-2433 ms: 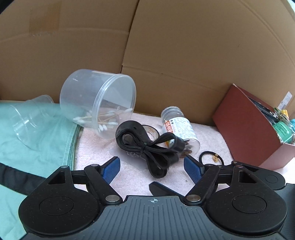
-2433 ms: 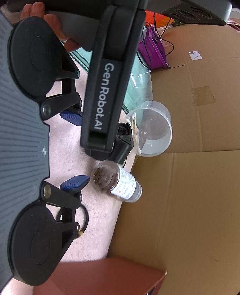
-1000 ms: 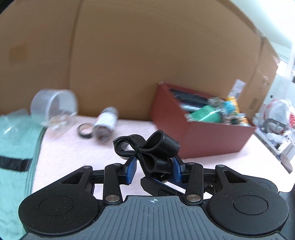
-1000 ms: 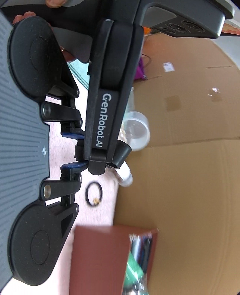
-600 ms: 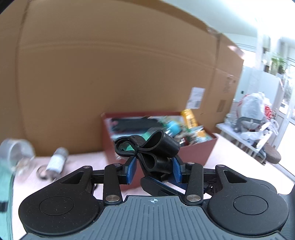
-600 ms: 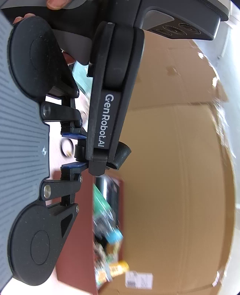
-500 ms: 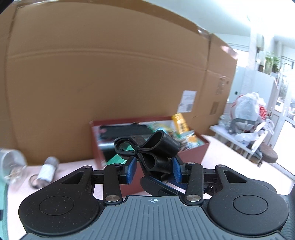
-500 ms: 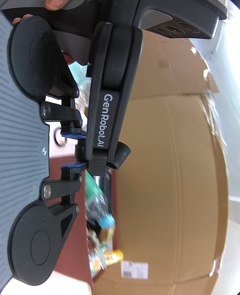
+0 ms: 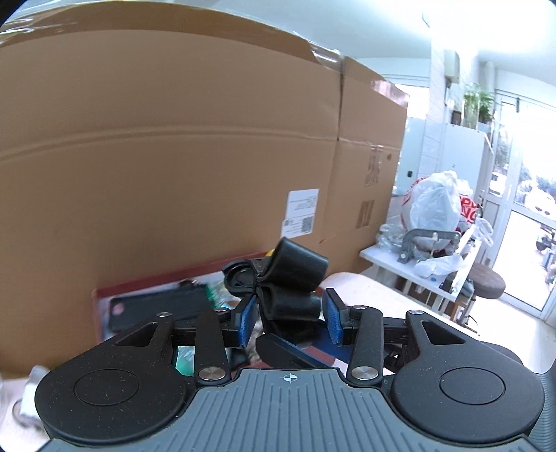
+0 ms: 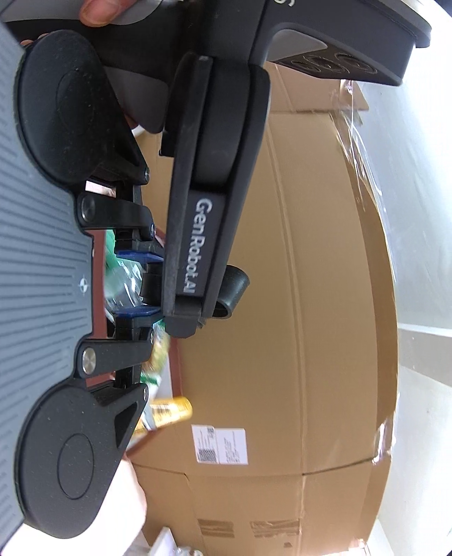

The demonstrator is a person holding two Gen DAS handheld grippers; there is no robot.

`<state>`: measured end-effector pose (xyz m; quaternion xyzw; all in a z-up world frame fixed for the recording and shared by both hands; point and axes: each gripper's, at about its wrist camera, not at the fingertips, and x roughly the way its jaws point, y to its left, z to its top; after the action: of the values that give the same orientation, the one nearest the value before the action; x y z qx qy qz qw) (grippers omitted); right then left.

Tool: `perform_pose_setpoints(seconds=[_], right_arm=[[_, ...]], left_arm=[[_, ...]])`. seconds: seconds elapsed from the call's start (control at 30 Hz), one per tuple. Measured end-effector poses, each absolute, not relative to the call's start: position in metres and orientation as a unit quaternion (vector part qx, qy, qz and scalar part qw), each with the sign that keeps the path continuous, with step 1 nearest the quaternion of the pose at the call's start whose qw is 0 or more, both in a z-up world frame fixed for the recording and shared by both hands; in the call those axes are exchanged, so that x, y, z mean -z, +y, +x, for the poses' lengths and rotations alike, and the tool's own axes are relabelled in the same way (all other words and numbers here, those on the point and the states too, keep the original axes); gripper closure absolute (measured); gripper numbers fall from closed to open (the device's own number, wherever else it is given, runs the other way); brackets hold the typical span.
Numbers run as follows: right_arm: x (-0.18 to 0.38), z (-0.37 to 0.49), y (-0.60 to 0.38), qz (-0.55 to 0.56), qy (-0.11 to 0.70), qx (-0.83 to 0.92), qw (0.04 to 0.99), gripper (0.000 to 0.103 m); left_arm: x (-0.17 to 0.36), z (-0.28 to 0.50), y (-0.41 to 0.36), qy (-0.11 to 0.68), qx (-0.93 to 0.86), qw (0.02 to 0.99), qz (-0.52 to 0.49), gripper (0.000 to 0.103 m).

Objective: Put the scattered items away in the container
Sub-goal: 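Lift the black clip with the left gripper and carry it over the box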

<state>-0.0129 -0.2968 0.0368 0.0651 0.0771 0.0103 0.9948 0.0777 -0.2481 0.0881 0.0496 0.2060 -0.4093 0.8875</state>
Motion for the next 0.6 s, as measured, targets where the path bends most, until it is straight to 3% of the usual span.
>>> perform_pose_setpoints(seconds=[0.6], right_arm=[[-0.017,0.058,-0.373,0.093,0.096,0.039,0.99,0.073]], left_arm=[[-0.066,0.151,-0.343,0.222,0.432,0.869,0.092,0.06]])
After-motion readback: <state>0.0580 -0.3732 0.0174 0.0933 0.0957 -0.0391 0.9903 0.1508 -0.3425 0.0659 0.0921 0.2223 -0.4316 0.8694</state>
